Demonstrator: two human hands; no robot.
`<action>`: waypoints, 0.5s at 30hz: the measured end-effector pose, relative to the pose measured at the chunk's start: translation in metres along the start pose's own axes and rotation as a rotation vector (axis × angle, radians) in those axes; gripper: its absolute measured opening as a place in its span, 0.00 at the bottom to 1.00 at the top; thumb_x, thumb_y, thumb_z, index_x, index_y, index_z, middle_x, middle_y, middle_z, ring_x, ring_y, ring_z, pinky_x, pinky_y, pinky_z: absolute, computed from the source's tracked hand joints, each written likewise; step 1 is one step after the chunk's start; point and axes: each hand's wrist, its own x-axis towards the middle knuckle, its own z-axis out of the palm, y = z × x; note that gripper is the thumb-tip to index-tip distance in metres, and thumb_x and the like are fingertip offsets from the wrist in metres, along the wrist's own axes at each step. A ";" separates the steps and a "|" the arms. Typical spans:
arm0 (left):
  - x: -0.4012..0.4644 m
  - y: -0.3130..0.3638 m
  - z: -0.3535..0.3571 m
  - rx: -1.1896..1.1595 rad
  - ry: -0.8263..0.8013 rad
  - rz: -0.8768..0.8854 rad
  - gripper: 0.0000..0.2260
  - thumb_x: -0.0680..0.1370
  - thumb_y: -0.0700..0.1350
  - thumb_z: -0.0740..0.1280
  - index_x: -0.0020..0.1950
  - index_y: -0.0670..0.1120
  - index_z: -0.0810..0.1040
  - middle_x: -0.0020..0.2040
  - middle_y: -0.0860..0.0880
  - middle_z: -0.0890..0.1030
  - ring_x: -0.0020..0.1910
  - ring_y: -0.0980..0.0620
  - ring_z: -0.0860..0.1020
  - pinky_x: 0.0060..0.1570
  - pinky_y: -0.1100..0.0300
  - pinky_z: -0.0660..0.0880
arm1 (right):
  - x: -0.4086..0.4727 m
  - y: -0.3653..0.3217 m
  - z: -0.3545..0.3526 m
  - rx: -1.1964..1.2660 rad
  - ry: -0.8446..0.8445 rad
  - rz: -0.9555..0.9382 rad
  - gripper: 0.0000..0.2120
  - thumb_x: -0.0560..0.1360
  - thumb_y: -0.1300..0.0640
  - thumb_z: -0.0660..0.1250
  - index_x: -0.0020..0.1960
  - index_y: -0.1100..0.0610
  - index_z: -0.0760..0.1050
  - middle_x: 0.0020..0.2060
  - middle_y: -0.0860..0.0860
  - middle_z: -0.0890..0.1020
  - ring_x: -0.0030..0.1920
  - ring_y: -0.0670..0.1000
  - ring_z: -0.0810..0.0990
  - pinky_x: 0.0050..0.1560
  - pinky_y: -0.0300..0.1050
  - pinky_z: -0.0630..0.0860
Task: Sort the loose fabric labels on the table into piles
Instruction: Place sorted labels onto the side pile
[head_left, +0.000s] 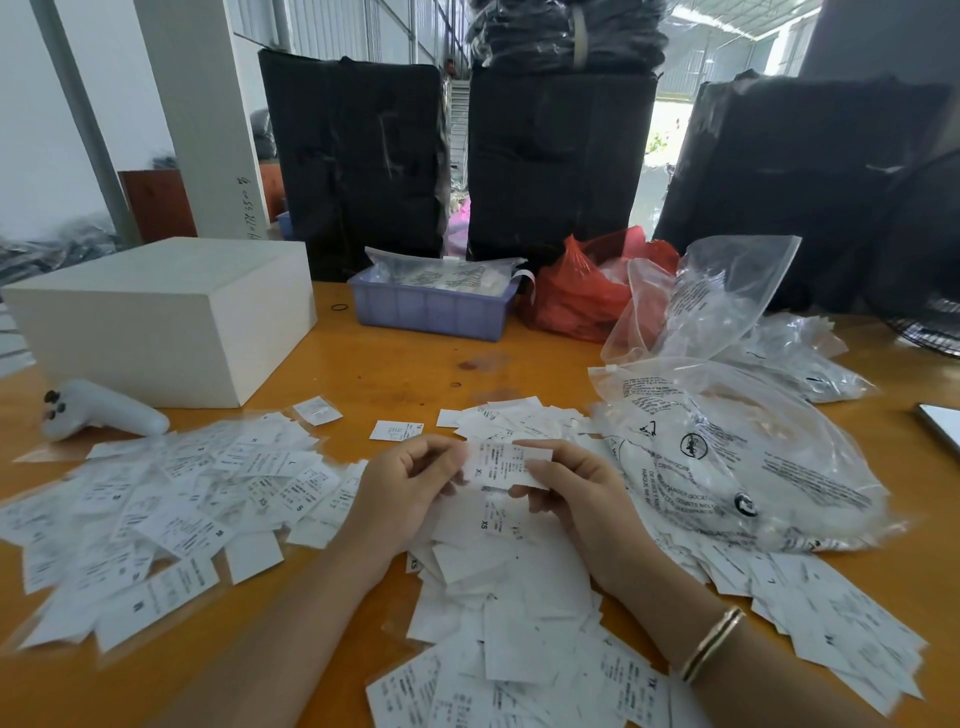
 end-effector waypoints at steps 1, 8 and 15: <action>0.000 0.000 0.000 -0.017 0.010 0.004 0.02 0.74 0.47 0.69 0.42 0.52 0.80 0.33 0.57 0.83 0.30 0.64 0.78 0.30 0.74 0.71 | 0.000 0.000 0.000 0.011 0.012 -0.002 0.13 0.77 0.66 0.63 0.48 0.53 0.83 0.36 0.57 0.84 0.32 0.48 0.77 0.36 0.38 0.74; 0.001 0.000 0.000 -0.038 0.058 0.019 0.04 0.75 0.42 0.69 0.43 0.51 0.80 0.36 0.56 0.83 0.33 0.63 0.79 0.33 0.74 0.73 | 0.001 0.002 0.003 -0.046 0.039 -0.016 0.11 0.77 0.66 0.63 0.51 0.54 0.80 0.37 0.58 0.84 0.32 0.48 0.78 0.39 0.41 0.74; 0.000 0.002 0.000 -0.014 0.066 0.022 0.04 0.74 0.43 0.70 0.43 0.52 0.80 0.36 0.58 0.83 0.35 0.63 0.79 0.34 0.74 0.73 | -0.002 -0.001 0.005 -0.181 0.062 -0.073 0.10 0.77 0.65 0.63 0.51 0.53 0.79 0.37 0.53 0.85 0.32 0.46 0.78 0.37 0.37 0.74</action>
